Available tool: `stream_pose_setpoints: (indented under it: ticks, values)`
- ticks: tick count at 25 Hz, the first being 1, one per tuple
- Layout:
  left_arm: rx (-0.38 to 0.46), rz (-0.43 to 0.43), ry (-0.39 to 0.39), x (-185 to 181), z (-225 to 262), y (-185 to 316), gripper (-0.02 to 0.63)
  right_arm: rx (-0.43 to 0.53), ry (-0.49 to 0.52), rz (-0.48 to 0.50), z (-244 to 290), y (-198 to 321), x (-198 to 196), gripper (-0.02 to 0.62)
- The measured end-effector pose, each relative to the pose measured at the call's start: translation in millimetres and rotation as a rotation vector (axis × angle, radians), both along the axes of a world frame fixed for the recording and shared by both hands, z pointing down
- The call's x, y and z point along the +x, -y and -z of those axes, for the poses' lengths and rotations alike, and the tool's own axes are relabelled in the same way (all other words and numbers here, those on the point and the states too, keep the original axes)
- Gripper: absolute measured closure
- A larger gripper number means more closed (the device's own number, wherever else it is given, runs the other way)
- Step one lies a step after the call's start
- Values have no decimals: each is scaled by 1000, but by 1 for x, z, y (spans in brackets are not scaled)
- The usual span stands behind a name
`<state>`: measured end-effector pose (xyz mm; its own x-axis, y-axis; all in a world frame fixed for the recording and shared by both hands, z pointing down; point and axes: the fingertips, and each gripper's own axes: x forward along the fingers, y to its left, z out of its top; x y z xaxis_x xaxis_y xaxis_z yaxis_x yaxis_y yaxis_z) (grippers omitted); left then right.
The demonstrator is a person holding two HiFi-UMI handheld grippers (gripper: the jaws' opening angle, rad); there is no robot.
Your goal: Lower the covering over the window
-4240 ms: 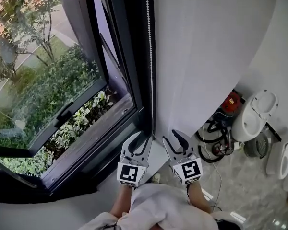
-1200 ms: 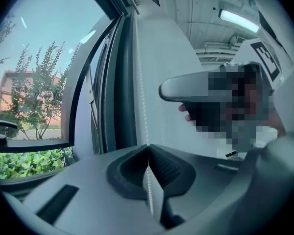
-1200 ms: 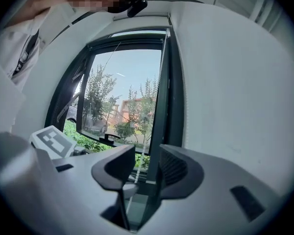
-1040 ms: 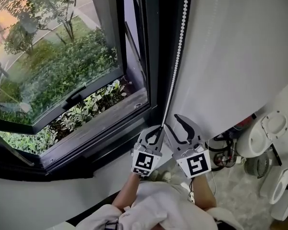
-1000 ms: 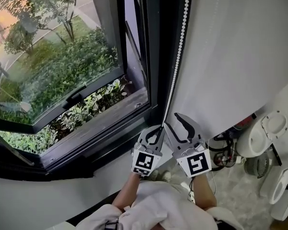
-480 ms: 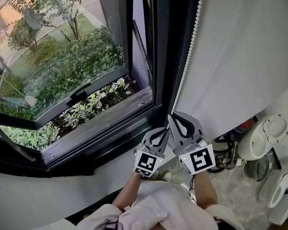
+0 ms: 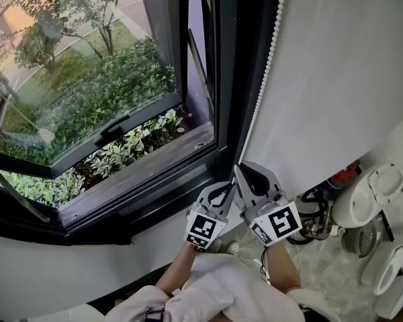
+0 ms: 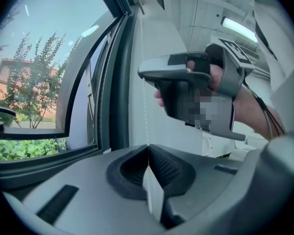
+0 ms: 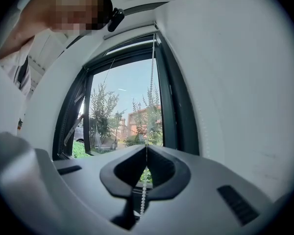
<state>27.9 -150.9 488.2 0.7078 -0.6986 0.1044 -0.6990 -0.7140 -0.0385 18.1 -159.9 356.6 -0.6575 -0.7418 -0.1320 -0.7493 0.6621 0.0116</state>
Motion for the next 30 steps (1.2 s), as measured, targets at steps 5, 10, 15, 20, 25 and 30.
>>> stream_pose_setpoints:
  ticks: [5,10,15,20,25,30]
  values:
    - [-55,2,13,-1,-23,-3,589,-56,7,10,-23,1,-1,598]
    - [-93,0,23,-4,-44,-6,589,-105,18,20,-44,0,-2,598]
    - [-126,-6,8,-5,-61,-10,589,-142,34,30,-62,-2,-3,598]
    - [-150,-4,21,-6,-79,-10,589,-161,19,39,-79,-4,-5,598]
    - [-192,-16,43,-5,-99,-14,589,-200,-2,40,-100,-6,-10,598]
    - [-247,-21,73,-5,-125,-20,589,-253,-24,39,-127,-8,-11,598]
